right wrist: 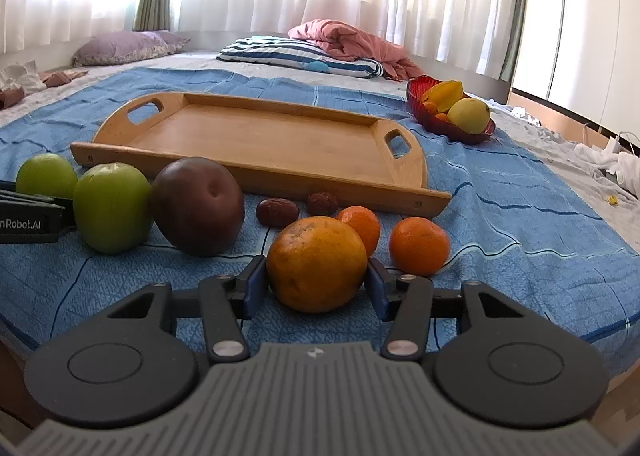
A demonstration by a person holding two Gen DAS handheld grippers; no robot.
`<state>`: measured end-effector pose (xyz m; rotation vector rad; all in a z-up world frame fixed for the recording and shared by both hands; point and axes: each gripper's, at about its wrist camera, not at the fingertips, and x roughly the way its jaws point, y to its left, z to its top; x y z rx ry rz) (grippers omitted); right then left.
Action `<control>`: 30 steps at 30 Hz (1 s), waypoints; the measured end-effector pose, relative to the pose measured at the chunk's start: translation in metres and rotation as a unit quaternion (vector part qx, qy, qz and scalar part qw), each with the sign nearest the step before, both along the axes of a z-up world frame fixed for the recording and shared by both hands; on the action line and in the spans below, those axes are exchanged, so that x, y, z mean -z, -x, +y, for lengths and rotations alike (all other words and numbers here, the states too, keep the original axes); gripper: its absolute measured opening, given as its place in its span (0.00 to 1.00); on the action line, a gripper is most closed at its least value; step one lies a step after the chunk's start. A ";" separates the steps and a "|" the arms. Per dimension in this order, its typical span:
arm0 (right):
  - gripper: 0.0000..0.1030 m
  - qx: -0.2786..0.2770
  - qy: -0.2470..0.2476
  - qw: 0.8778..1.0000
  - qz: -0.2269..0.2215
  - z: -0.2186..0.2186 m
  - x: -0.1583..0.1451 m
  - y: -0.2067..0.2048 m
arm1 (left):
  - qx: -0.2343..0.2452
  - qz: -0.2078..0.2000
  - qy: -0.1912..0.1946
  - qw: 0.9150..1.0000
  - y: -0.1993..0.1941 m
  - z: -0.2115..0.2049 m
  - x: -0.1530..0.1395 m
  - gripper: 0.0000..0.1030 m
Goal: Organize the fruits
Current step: 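Grasp the green apple with the left tool while the right tool grasps the large orange, then carry the green apple with the left tool while the right tool carries the orange onto the tray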
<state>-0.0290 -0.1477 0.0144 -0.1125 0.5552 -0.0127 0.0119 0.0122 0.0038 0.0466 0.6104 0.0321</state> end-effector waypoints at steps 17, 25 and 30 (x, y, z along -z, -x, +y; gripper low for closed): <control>0.53 -0.006 -0.104 0.994 -0.016 -0.034 -0.050 -0.023 | -0.004 -0.032 0.008 0.999 -0.029 0.006 -0.055 0.54; 0.53 -0.018 -0.137 0.990 -0.008 -0.058 -0.087 -0.078 | 0.009 -0.020 0.046 0.999 -0.081 0.009 -0.094 0.54; 0.53 -0.022 -0.159 0.987 0.014 -0.073 -0.104 -0.125 | 0.018 -0.009 0.059 0.998 -0.123 0.005 -0.113 0.54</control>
